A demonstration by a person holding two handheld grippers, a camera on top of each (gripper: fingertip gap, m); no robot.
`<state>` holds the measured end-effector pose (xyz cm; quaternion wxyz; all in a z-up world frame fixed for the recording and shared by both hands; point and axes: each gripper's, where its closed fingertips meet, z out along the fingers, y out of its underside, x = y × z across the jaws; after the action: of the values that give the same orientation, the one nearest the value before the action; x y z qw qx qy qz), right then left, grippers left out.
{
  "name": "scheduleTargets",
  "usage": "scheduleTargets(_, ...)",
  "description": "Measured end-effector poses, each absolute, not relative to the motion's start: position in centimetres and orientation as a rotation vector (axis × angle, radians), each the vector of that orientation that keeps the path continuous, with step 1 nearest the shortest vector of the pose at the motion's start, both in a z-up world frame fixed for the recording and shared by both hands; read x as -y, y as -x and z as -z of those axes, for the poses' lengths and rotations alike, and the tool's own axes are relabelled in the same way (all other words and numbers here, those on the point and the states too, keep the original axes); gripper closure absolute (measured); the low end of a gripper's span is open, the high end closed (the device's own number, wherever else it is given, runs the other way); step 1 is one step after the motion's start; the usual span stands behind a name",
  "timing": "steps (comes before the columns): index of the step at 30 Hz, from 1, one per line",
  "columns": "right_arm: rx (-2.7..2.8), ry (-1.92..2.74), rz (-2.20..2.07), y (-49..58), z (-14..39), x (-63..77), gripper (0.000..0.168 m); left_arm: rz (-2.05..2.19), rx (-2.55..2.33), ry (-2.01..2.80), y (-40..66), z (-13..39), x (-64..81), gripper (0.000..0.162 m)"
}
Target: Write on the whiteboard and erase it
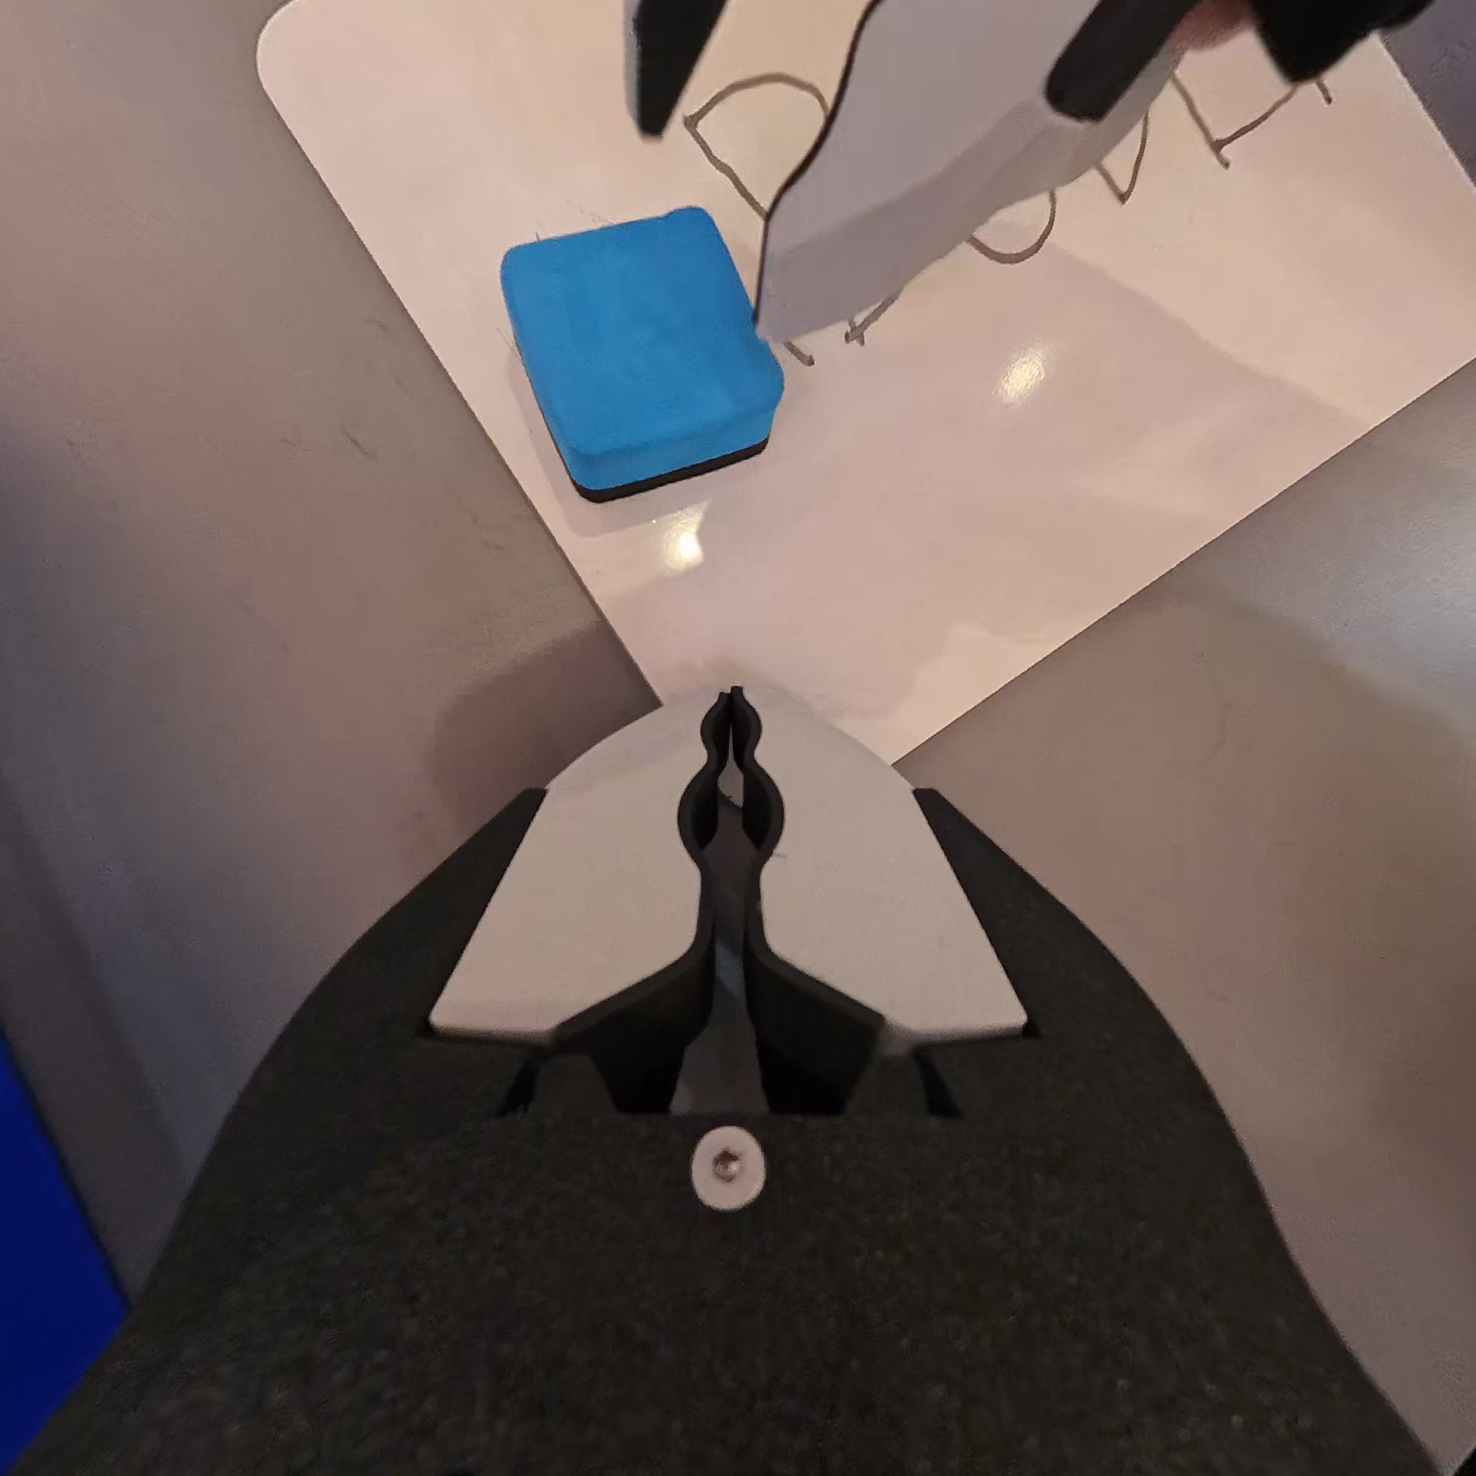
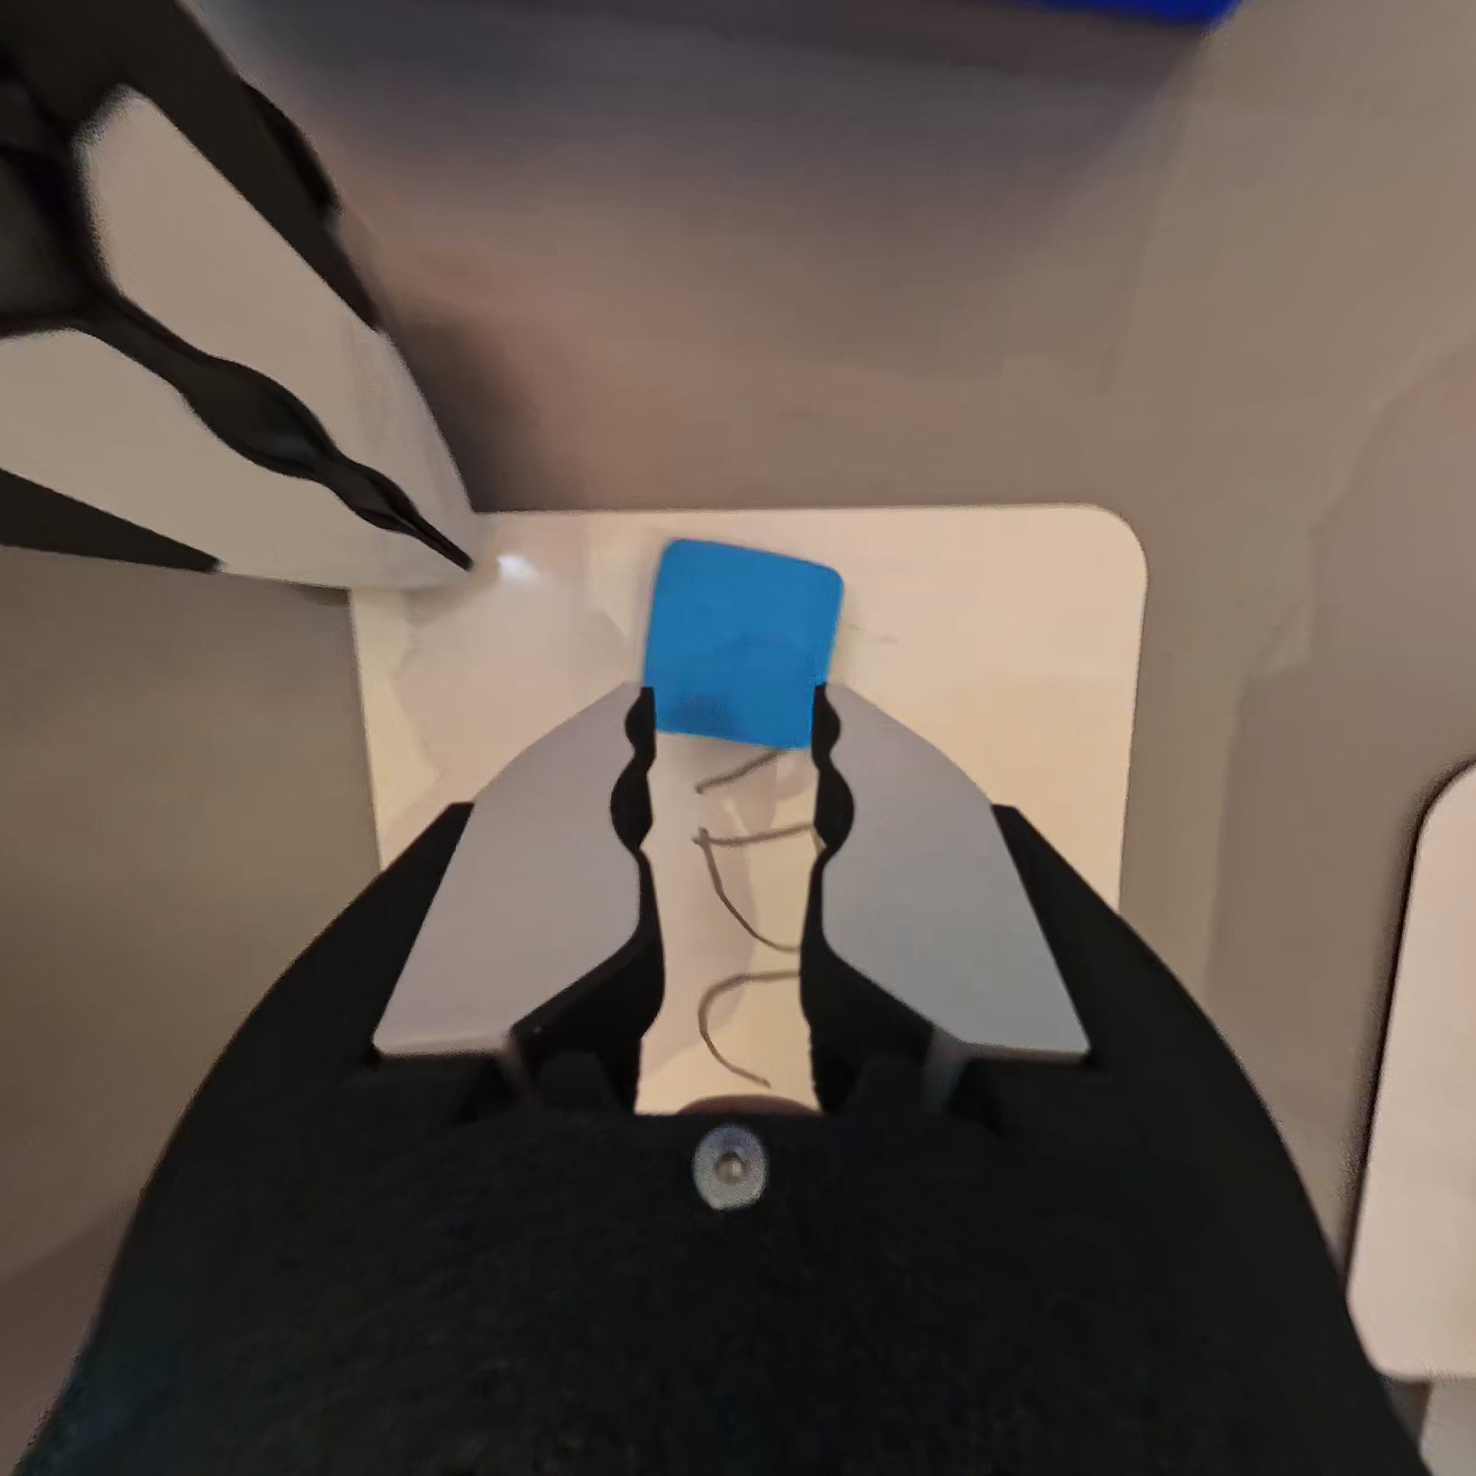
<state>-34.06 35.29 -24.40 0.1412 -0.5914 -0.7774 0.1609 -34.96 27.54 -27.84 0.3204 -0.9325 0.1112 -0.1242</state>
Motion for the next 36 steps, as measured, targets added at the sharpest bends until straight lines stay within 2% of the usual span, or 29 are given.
scheduleTargets(3,2.248,1.603,-0.444,35.3,24.6,-34.0,0.133,0.336,-0.286,2.45,34.9,27.9,-27.6,0.162)
scheduleTargets(5,2.282,1.61,-0.372,35.4,26.0,-34.0,0.142,0.333,-0.287,2.453,34.9,27.9,-27.6,0.162)
scheduleTargets(7,2.263,1.64,-0.409,35.5,26.1,-34.3,0.168,0.322,-0.295,2.455,34.9,27.9,-27.5,0.162)
scheduleTargets(17,2.226,1.691,-0.465,36.9,24.4,-36.5,0.167,0.338,-0.296,2.459,34.8,27.9,-27.5,0.162)
scheduleTargets(21,2.264,1.709,-0.401,37.0,26.2,-36.7,0.168,0.334,-0.296,2.464,34.8,27.9,-27.5,0.162)
scheduleTargets(36,2.333,1.52,-0.353,37.1,26.1,-34.2,0.168,0.239,-0.316,2.486,35.5,27.9,-27.5,0.162)
